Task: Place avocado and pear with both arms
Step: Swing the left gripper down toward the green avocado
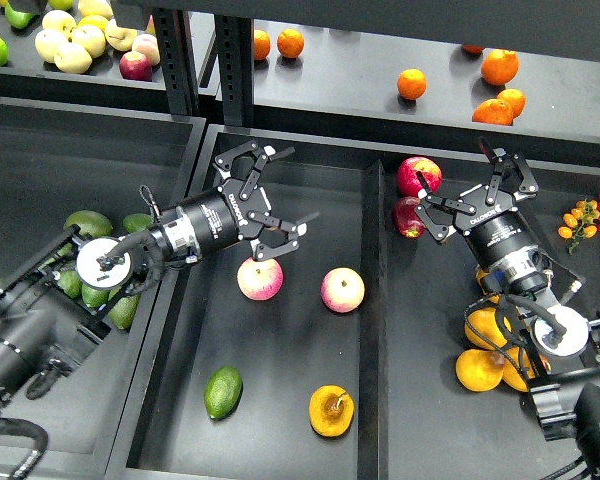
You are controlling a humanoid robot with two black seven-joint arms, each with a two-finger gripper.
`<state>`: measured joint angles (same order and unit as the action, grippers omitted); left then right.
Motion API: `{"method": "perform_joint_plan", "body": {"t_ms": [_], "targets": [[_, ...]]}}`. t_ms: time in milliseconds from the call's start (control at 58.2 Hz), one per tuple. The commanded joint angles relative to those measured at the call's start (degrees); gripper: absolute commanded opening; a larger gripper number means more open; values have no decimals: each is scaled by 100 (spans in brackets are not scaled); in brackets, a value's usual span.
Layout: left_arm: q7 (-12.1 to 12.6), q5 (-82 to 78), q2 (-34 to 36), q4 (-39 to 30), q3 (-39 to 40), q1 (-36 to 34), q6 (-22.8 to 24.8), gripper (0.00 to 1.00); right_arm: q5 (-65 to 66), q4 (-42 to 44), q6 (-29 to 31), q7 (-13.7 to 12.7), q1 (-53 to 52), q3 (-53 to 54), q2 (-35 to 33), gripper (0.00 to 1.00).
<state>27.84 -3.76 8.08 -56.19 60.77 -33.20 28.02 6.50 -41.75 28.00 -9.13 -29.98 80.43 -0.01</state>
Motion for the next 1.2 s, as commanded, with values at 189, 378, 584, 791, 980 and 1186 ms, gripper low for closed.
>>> {"method": "perform_joint_plan", "body": {"t_ms": [189, 378, 584, 791, 980, 1186], "targets": [[16, 16, 1943, -67, -3352, -1303, -2, 90, 9, 17, 0, -9, -17, 184, 1, 100], [16, -476, 1987, -120, -4012, -1391, -2, 86, 9, 26, 0, -9, 1, 210, 1, 100], [16, -1012, 1979, -68, -4759, -1435, -2, 86, 9, 35, 0, -18, 27, 210, 1, 100], [16, -1531, 1750, 134, -4987, -1391, -2, 86, 9, 44, 0, -9, 27, 210, 1, 100], [16, -1724, 1337, 521, -5190, -1356, -2, 86, 9, 26, 0, -9, 36, 219, 1, 100], [16, -1926, 1091, 881, -5260, -1347, -2, 86, 9, 9, 0, -18, 45, 219, 1, 100]]}}
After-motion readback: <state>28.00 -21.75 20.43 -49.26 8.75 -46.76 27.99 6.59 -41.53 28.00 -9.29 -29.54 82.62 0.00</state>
